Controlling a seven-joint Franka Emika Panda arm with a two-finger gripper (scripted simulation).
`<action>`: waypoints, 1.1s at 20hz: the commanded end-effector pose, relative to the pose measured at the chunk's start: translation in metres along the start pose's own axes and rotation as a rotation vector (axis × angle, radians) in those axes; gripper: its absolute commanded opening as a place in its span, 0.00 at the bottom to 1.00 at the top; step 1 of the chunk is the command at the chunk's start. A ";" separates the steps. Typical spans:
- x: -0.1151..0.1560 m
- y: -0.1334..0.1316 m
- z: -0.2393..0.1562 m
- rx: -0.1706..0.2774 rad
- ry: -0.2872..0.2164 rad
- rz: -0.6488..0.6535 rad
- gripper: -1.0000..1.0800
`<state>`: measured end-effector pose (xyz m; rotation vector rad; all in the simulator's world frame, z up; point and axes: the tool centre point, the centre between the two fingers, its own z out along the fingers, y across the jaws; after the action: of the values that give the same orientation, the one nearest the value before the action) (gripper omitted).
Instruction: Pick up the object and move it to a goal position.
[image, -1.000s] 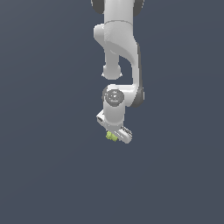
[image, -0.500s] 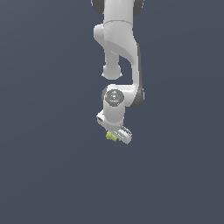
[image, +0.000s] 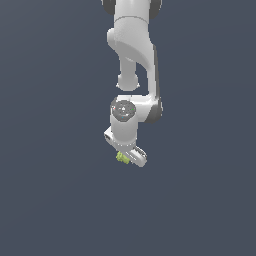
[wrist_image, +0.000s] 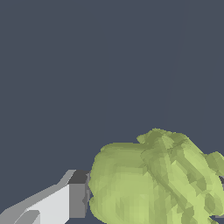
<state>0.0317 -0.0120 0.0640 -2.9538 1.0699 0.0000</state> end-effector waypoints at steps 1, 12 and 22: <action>0.013 0.001 -0.011 0.000 0.001 0.000 0.00; 0.082 0.004 -0.068 0.000 0.001 0.000 0.00; 0.129 0.004 -0.104 0.000 0.000 0.000 0.00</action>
<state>0.1236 -0.0939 0.1636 -2.9539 1.0711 -0.0012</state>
